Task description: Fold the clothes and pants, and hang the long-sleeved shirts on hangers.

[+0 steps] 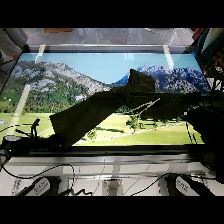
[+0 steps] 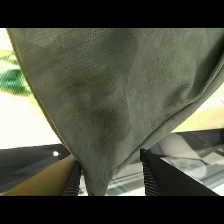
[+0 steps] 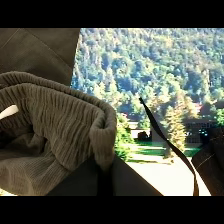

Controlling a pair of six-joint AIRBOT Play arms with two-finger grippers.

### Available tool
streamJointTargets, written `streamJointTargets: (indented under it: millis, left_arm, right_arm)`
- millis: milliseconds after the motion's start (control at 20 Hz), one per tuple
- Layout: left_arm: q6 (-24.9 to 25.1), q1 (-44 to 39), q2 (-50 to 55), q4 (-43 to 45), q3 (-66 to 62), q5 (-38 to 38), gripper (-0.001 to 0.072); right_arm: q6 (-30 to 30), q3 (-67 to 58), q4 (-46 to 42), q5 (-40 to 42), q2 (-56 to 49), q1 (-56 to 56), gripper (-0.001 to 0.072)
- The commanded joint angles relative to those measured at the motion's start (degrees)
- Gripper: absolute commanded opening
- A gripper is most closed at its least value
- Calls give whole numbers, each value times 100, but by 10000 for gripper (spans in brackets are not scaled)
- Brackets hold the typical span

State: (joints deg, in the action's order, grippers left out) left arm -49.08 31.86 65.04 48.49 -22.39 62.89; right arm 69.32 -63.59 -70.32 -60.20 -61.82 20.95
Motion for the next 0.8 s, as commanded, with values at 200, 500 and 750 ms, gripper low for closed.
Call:
streamJointTargets:
  millis: [200,500,750]
  left_arm:
    - [50,-595,4,-57,2,-286,132]
    - [46,-590,2,-63,-48,-262,21]
    - [44,-590,2,-647,-573,-162,21]
  right_arm:
    - [4,2,2,-9,0,2,29]
    - [4,2,2,-31,4,2,29]
    - [9,2,20,-26,4,2,29]
